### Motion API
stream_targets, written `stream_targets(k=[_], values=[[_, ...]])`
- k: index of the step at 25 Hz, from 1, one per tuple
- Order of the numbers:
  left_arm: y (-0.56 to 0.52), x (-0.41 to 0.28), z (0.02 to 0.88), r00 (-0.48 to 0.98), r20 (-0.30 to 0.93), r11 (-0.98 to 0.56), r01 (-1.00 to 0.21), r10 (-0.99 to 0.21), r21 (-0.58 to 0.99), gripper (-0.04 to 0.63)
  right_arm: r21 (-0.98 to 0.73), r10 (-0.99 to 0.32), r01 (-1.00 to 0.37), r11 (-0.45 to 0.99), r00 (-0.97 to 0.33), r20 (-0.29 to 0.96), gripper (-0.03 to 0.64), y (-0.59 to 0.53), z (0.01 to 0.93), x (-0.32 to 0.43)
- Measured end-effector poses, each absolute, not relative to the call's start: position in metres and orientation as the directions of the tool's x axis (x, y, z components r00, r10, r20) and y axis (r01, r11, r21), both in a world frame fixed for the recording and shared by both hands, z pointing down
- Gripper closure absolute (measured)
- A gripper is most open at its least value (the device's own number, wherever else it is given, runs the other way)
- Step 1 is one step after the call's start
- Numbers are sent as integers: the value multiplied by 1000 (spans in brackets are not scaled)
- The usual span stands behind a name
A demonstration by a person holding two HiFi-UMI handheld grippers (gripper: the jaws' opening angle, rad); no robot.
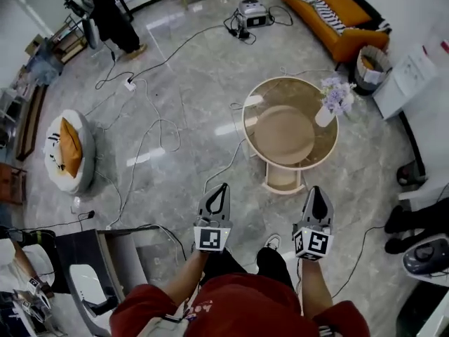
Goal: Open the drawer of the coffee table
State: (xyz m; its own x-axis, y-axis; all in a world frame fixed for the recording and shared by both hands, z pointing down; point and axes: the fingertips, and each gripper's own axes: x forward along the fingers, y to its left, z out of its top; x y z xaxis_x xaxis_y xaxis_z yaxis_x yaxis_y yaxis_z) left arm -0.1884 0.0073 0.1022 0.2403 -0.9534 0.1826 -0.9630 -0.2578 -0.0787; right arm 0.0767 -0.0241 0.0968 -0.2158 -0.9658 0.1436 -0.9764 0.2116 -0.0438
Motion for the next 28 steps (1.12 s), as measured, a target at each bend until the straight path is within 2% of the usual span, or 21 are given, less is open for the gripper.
stream_targets(k=[5, 13, 17, 21, 28], values=[[9, -183, 26, 266, 93, -273, -959, -959, -75, 583, -41, -971, -972, 229, -231, 55, 595, -16, 27, 74], [3, -183, -49, 286, 20, -287, -952, -958, -104, 583, -18, -964, -967, 253, -251, -82, 594, -19, -61, 69], [7, -188, -66, 285, -3, -284, -955, -958, -89, 583, 16, -961, -969, 245, -245, -127, 594, -9, -81, 67], [4, -194, -76, 282, -80, -275, -958, -956, -84, 583, -12, -959, -971, 240, -235, -157, 594, -5, -84, 70], [2, -191, -83, 283, -98, -272, -956, -954, -106, 583, 7, -957, -973, 231, -228, -179, 595, 1, -89, 70]])
